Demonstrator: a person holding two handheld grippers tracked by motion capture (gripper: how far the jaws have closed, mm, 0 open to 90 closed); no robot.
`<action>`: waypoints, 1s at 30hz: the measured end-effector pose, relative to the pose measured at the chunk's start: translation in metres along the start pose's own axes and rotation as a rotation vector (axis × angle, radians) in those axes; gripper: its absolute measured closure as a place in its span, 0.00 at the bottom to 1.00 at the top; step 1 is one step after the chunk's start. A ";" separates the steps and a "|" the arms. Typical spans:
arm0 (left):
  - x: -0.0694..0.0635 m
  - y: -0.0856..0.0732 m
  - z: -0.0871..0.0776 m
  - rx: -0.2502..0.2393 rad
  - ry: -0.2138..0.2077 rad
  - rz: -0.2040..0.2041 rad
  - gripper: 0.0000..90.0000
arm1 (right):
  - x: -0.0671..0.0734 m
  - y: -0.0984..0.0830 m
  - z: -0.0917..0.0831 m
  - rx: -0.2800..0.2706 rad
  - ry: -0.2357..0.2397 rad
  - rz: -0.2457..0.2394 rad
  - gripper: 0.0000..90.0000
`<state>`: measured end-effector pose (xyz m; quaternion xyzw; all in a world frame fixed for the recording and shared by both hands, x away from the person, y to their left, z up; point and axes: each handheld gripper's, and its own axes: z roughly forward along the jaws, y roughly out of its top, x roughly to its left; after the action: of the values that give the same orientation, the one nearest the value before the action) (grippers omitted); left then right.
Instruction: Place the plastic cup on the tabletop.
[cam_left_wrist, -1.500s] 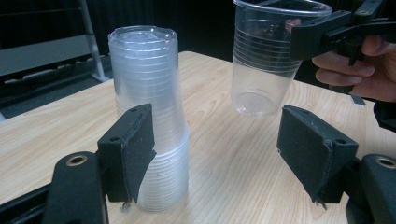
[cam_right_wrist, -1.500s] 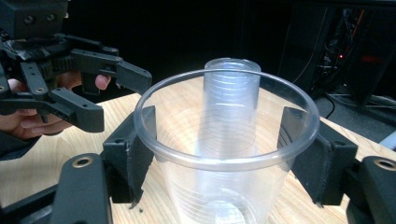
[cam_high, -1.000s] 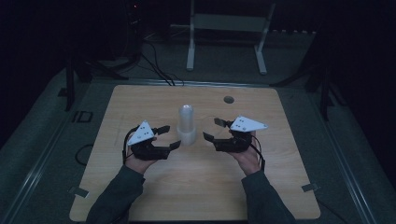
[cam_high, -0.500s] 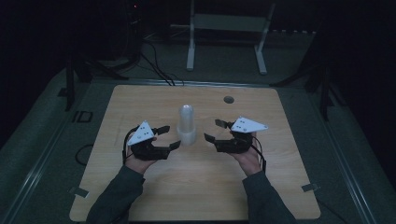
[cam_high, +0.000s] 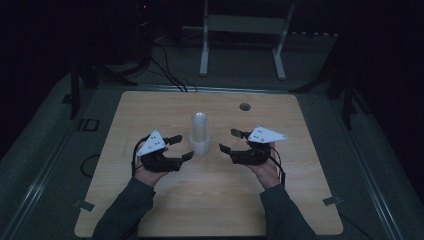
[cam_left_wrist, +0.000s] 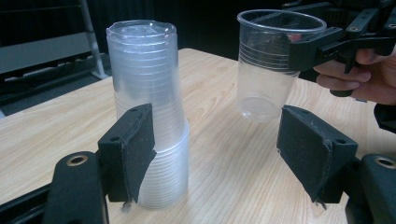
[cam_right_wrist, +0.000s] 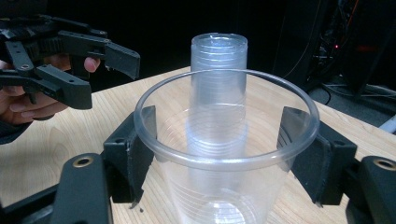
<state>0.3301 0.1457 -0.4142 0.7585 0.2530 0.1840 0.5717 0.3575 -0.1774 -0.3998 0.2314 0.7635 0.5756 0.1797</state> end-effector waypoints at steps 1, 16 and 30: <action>0.000 0.000 0.000 0.000 0.000 0.002 0.31 | 0.000 0.000 0.000 0.001 0.000 0.000 0.32; 0.000 0.000 0.000 -0.001 0.001 0.001 0.31 | 0.000 -0.007 0.002 0.008 0.005 0.009 0.32; 0.000 0.000 0.000 -0.001 -0.001 0.003 0.31 | -0.003 -0.017 0.000 0.021 0.002 0.025 0.32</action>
<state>0.3299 0.1456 -0.4138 0.7588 0.2514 0.1846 0.5718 0.3574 -0.1824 -0.4160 0.2422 0.7668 0.5698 0.1694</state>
